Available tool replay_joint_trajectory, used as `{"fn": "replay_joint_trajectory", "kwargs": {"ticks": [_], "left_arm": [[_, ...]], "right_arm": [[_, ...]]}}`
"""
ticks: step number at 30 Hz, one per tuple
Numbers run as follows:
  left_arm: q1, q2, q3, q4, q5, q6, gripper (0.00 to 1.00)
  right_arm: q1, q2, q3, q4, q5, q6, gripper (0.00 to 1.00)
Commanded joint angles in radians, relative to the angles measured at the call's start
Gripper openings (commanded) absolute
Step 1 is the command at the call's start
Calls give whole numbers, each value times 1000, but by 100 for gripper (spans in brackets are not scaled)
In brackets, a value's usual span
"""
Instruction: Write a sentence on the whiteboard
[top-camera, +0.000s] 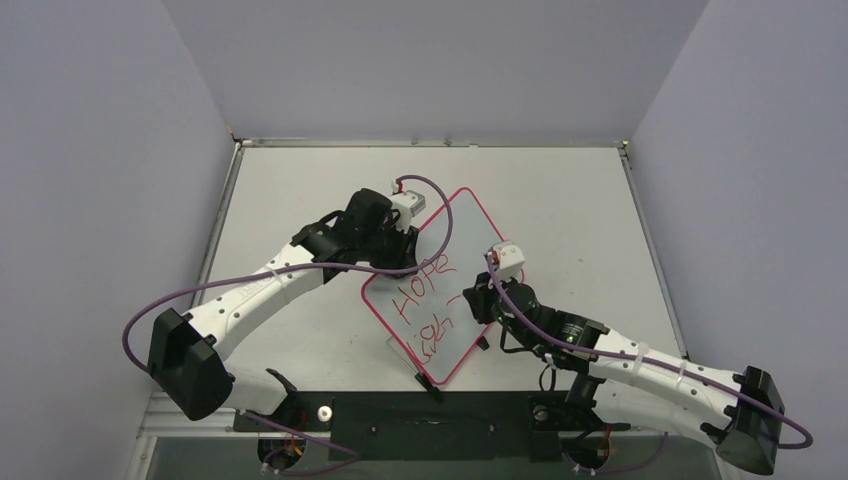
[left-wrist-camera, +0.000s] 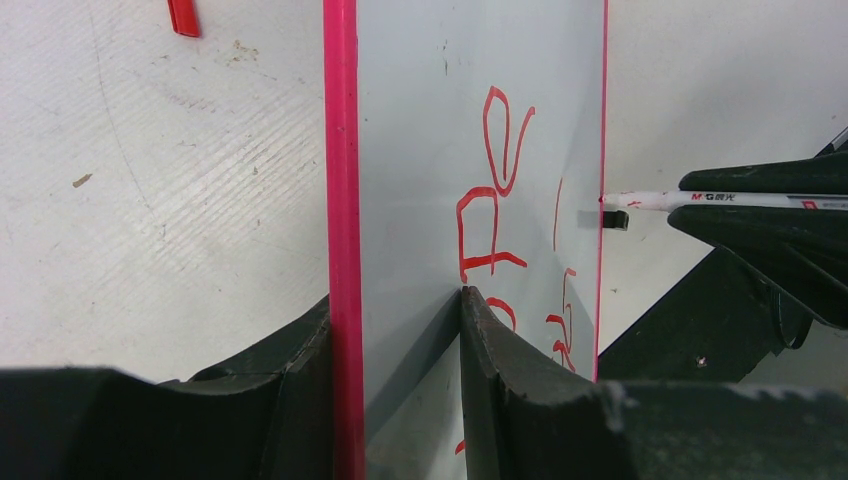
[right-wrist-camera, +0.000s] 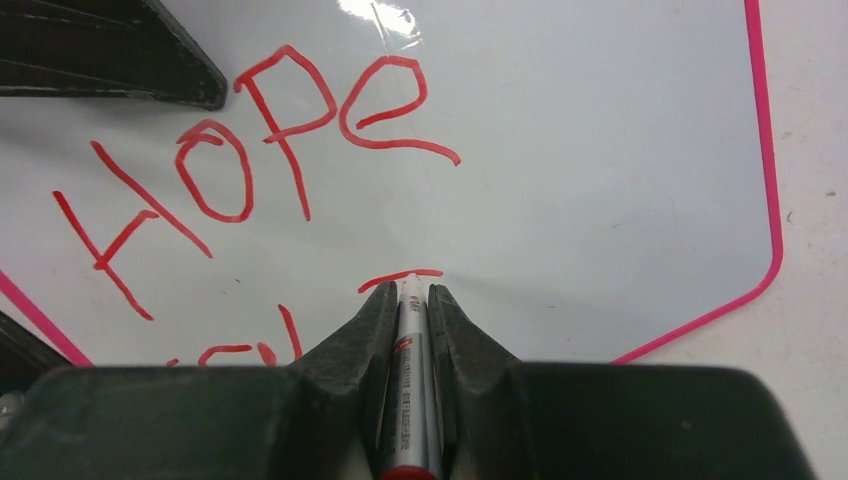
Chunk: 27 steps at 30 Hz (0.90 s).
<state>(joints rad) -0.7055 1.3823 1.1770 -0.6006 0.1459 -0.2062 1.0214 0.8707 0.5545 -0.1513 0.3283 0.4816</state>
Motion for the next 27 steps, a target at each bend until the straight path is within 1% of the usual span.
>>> {"fn": "replay_joint_trajectory", "kwargs": {"ticks": [1, 6, 11, 27], "left_arm": [[-11, 30, -30, -116, -216, 171, 0], [-11, 31, -31, -114, -218, 171, 0], [-11, 30, -31, -115, -218, 171, 0], [-12, 34, -30, -115, -218, 171, 0]], "right_arm": [[-2, 0, 59, 33, -37, -20, 0], [-2, 82, 111, 67, -27, -26, 0], [-3, 126, 141, 84, -20, -29, 0], [-7, 185, 109, 115, -14, -18, 0]]}}
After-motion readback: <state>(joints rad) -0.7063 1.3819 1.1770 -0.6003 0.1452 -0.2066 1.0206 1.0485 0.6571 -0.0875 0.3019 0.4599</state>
